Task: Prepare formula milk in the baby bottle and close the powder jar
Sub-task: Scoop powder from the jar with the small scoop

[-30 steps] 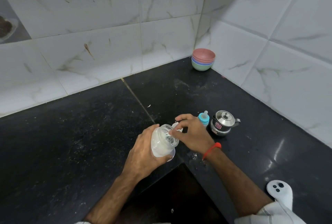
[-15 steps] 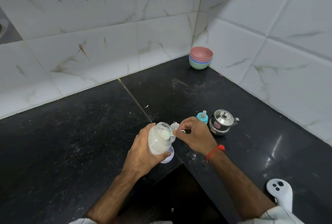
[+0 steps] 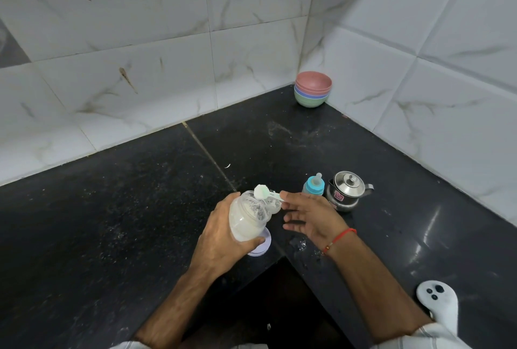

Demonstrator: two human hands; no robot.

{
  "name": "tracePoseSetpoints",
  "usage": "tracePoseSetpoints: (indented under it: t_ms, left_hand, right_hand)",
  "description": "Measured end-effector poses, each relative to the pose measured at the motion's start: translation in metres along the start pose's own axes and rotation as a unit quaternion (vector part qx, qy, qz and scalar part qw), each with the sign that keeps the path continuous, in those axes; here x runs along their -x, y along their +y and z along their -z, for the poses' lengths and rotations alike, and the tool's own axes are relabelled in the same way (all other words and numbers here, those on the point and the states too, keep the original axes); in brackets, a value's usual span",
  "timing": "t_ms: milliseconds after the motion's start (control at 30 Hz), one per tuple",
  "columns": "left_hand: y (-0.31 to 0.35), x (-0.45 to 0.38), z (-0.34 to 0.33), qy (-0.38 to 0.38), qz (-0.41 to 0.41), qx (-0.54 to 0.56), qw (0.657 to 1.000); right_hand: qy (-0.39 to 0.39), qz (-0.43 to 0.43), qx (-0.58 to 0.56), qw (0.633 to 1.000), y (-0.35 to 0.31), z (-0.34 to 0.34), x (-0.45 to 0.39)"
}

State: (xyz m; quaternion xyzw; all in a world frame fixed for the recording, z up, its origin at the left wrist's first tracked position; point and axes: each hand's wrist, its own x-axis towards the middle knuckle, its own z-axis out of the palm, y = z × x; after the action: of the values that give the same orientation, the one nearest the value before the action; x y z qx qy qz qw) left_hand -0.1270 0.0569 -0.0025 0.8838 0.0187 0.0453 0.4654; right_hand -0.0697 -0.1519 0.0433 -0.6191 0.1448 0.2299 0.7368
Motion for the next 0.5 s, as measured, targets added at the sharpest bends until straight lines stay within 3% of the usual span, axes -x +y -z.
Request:
tracePoseSetpoints:
  t_ms: [200, 333, 500]
  left_hand:
    - [-0.011, 0.001, 0.005, 0.021, 0.036, 0.002, 0.999]
    - [-0.014, 0.004, 0.008, 0.027, 0.046, 0.004, 0.999]
    - [-0.017, 0.004, 0.010, 0.029, 0.047, -0.001, 0.998]
  right_hand:
    - [0.097, 0.026, -0.051, 0.994, 0.022, 0.006, -0.021]
    - [0.199, 0.145, 0.086, 0.965, 0.044, 0.006, -0.043]
    - [0.258, 0.280, 0.315, 0.869, 0.060, -0.001, -0.054]
